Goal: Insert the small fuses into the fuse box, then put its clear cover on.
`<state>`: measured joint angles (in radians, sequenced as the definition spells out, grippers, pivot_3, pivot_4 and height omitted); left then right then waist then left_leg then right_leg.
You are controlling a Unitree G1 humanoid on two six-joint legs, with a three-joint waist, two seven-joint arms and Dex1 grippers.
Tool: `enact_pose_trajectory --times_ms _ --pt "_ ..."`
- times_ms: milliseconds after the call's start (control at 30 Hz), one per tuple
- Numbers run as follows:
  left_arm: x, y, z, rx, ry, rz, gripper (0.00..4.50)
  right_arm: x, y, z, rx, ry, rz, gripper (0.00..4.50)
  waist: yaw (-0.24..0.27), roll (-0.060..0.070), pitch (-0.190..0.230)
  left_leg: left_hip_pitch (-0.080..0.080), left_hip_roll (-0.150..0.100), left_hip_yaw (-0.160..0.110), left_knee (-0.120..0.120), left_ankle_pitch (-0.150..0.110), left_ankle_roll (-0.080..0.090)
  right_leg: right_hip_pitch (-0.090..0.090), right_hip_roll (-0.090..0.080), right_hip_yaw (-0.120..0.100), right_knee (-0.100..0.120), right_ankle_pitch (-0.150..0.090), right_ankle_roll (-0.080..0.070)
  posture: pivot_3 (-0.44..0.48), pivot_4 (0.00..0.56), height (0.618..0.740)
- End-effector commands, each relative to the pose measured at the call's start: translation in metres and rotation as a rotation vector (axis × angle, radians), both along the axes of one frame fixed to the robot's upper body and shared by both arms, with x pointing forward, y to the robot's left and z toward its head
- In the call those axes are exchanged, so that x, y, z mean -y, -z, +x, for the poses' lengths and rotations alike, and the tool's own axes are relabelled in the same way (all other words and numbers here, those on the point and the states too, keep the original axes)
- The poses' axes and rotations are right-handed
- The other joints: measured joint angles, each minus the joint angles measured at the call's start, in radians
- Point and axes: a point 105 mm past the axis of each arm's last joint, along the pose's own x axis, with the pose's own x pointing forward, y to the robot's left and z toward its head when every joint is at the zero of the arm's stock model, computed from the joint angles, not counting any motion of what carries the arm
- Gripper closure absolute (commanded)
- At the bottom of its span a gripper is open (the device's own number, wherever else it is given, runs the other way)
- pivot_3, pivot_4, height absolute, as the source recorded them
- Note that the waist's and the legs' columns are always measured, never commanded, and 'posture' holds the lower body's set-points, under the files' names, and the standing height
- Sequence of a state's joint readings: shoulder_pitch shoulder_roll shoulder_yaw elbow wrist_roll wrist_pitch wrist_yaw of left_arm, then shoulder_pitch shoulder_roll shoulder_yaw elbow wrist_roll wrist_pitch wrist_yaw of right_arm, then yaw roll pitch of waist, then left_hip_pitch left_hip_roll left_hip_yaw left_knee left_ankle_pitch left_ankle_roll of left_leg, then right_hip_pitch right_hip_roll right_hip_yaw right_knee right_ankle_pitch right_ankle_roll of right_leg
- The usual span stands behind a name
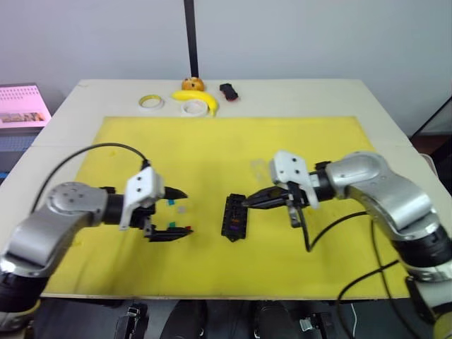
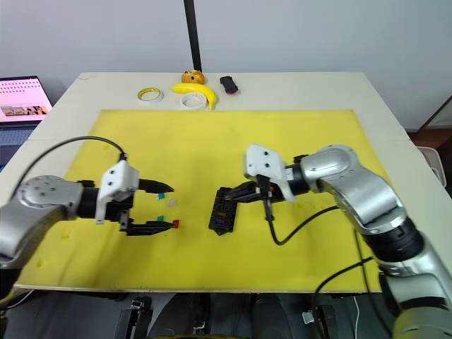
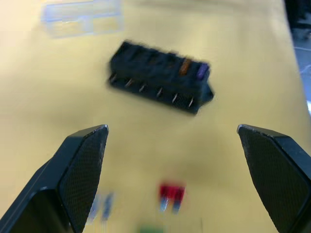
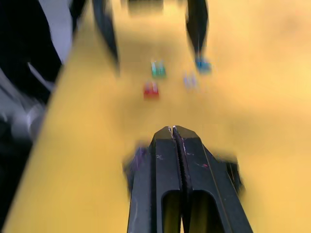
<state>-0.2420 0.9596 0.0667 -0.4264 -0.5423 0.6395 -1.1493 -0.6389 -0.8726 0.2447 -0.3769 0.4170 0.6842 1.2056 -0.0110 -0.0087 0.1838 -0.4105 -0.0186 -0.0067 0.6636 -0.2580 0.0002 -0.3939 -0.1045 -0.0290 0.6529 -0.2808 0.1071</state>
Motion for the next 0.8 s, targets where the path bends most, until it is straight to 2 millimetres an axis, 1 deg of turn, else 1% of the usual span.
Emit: enact_pose_trajectory --times_ms 33,67,167,300,333,367,400,433,567,633,733,800 --pt "-0.025 -0.02 -0.005 -0.023 -0.091 -0.039 0.0 0.032 -0.009 0.006 0.058 0.056 -0.049 4.47 -0.001 0.0 0.0 0.0 0.0 0.0 0.0 0.0 0.0 0.0 0.0 0.0 0.0 0.0 0.0 0.0 0.15 0.74" --pt "-0.033 -0.022 -0.008 -0.032 -0.113 -0.033 0.0 0.043 -0.01 0.007 0.059 0.08 -0.066 4.47 -0.002 0.0 0.0 0.0 0.0 0.0 0.0 0.0 0.0 0.0 0.0 0.0 0.0 0.0 0.0 0.0 0.15 0.74" --pt "-0.065 -0.02 -0.015 -0.048 -0.206 0.04 0.0 0.074 -0.014 0.012 0.07 0.16 -0.114 3.69 -0.004 0.0 0.0 0.0 0.001 0.001 -0.001 0.0 0.0 -0.001 -0.001 0.0 0.0 0.0 0.0 0.0 0.15 0.74" --pt "-0.1 -0.021 -0.022 -0.082 -0.318 0.094 0.0 0.102 -0.02 0.012 0.08 0.221 -0.156 1.93 -0.001 0.001 0.001 0.0 0.001 0.001 -0.002 0.0 0.0 -0.001 -0.003 0.0 -0.001 -0.002 -0.004 0.0 0.15 0.74" --pt "-0.108 -0.02 -0.024 -0.085 -0.342 0.113 0.0 0.109 -0.022 0.013 0.085 0.237 -0.17 1.37 -0.001 0.001 0.001 0.0 0.001 0.001 -0.002 0.0 0.0 -0.001 -0.004 0.0 -0.001 -0.002 -0.004 0.0 0.15 0.74" --pt "-0.117 -0.019 -0.026 -0.087 -0.363 0.132 0.0 0.118 -0.023 0.014 0.096 0.259 -0.188 0.92 -0.002 0.001 0.001 0.0 0.001 0.002 -0.002 0.0 0.0 -0.001 -0.005 0.0 -0.002 -0.002 -0.004 0.0 0.15 0.74" --pt "-0.123 -0.018 -0.028 -0.09 -0.378 0.144 0.0 0.125 -0.025 0.016 0.106 0.283 -0.199 0.39 -0.002 0.001 0.001 0.0 0.0 0.002 -0.002 0.0 0.0 -0.001 -0.006 0.0 -0.002 -0.002 -0.004 0.0 0.15 0.74" --pt "-0.128 -0.018 -0.03 -0.094 -0.39 0.152 0.0 0.132 -0.026 0.018 0.115 0.306 -0.209 0.03 -0.002 0.001 0.001 0.0 0.0 0.002 -0.002 0.0 0.0 -0.001 -0.006 0.0 -0.003 -0.002 -0.004 0.0 0.15 0.74" --pt "-0.144 -0.019 -0.035 -0.092 -0.426 0.171 0.0 0.153 -0.026 0.02 0.129 0.367 -0.239 0.03 -0.002 0.001 0.001 0.0 0.0 0.002 -0.003 -0.001 0.0 -0.004 -0.009 0.0 -0.005 -0.002 -0.005 0.0 0.15 0.74" --pt "-0.148 -0.019 -0.035 -0.092 -0.432 0.177 0.0 0.158 -0.026 0.021 0.138 0.383 -0.25 0.03 -0.001 0.002 0.001 0.0 0.0 0.002 -0.004 -0.001 0.0 -0.004 -0.009 0.0 -0.006 -0.003 -0.005 0.0 0.15 0.74" --pt "-0.145 -0.014 -0.032 -0.093 -0.413 0.182 0.0 0.155 -0.027 0.023 0.147 0.38 -0.232 0.03 -0.003 0.003 0.002 0.0 -0.001 0.003 -0.005 -0.001 0.0 -0.005 -0.011 0.001 -0.006 -0.002 -0.005 0.0 0.15 0.74" --pt "-0.134 -0.01 -0.029 -0.097 -0.379 0.163 0.0 0.145 -0.028 0.023 0.148 0.353 -0.206 0.03 -0.002 0.003 0.002 0.0 -0.001 0.003 -0.006 -0.001 0.0 -0.006 -0.012 0.001 -0.006 -0.002 -0.005 0.0 0.15 0.74"
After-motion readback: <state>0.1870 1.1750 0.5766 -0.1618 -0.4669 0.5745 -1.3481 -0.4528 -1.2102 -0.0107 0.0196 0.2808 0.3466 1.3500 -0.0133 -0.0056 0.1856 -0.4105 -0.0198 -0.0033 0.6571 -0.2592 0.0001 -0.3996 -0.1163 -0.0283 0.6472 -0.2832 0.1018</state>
